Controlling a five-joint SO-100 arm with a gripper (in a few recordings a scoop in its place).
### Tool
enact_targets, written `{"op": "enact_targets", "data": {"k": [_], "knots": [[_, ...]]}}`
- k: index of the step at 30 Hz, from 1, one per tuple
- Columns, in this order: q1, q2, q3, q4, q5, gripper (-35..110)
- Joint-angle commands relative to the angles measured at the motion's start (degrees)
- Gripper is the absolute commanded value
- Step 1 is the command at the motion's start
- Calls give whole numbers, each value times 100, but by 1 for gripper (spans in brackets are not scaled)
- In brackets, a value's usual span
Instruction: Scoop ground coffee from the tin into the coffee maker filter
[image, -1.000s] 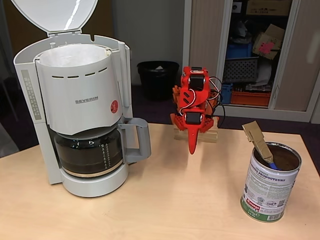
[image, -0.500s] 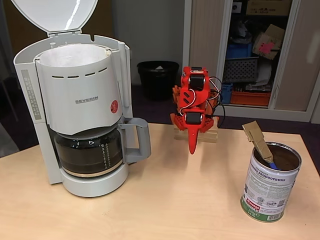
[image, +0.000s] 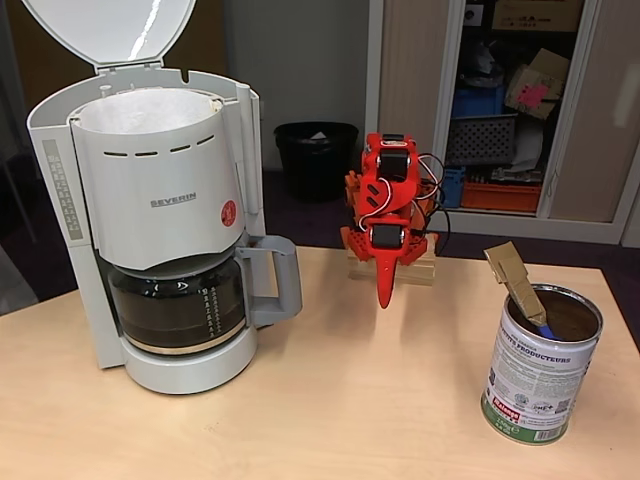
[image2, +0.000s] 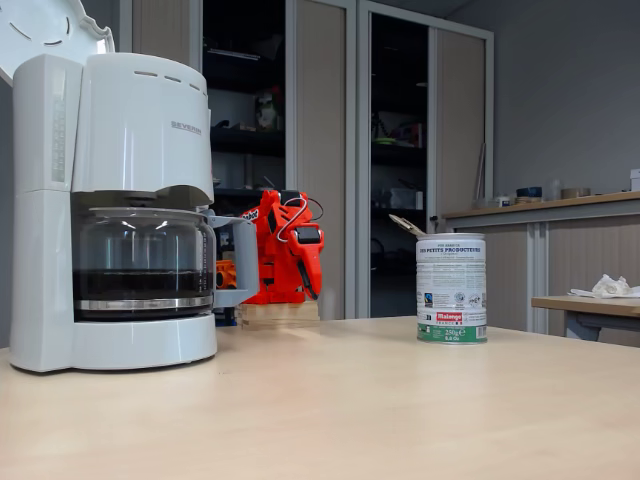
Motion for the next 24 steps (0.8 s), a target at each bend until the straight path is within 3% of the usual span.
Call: {"op": "enact_targets", "data": {"k": [1, 20, 24], "knots": [[-9, 70, 35, 70, -18, 0], [18, 70, 35, 70, -97, 0], [-114, 70, 35, -290, 668, 0]]}}
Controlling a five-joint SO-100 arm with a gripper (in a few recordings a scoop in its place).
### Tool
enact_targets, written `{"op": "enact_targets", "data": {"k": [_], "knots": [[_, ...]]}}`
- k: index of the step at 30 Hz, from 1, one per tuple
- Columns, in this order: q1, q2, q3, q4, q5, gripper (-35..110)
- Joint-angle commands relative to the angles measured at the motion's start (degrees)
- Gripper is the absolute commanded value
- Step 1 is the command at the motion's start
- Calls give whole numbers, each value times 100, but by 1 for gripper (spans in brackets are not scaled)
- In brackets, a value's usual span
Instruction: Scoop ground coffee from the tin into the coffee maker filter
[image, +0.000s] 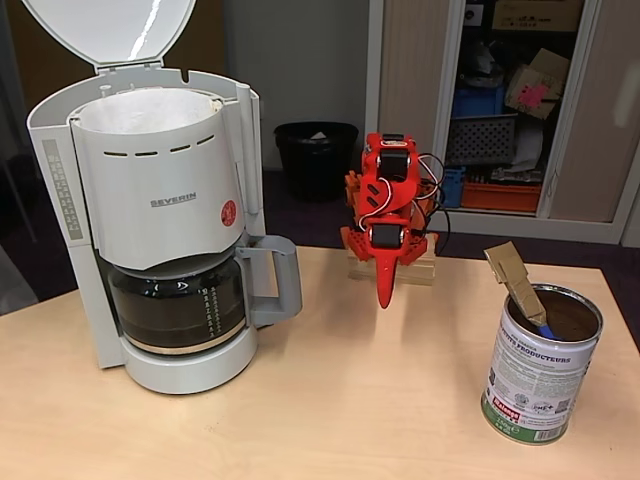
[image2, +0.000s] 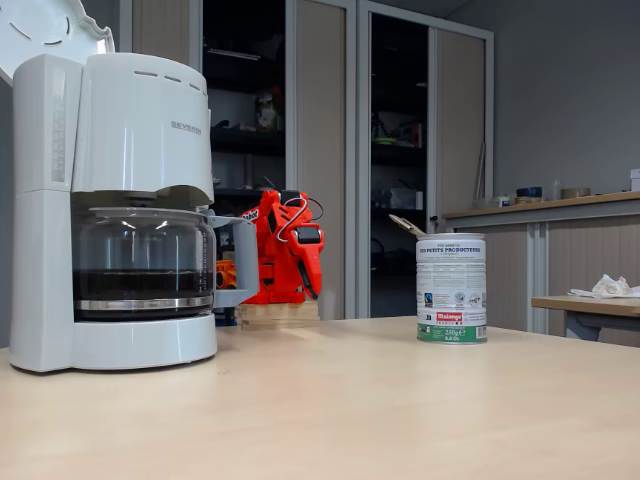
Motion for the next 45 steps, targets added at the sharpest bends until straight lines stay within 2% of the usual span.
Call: {"op": "enact_targets", "data": {"k": [1, 2, 4, 6, 8, 10, 11, 12, 20, 22, 24, 28, 30, 35, 37, 39, 40, 45], "knots": [[-97, 70, 35, -316, 888, 0], [-123, 70, 35, -545, 1354, 0], [-211, 70, 35, -888, 1679, 0], [-501, 62, 35, -1134, 1389, 0], [-888, 62, 35, -1362, 633, 0], [-1169, 62, 35, -1573, 466, 0], [-1195, 62, 9, -1635, 255, 6], [-1178, 62, 26, -1811, 149, 15], [-1239, 70, 26, -2347, -105, 12], [-1257, 79, 9, -2487, -325, 15], [-1283, 79, -105, -2443, -422, 26], [-1512, 88, -501, -2118, -536, 26], [-1652, 88, -686, -1986, -545, 35], [-1916, 105, -949, -1731, -290, 42], [-2039, 105, -1037, -1696, -316, 33], [-2153, 114, -1151, -1591, -387, 14], [-2224, 123, -1213, -1521, -431, 13], [-2443, 141, -1538, -1107, -642, 26]]}}
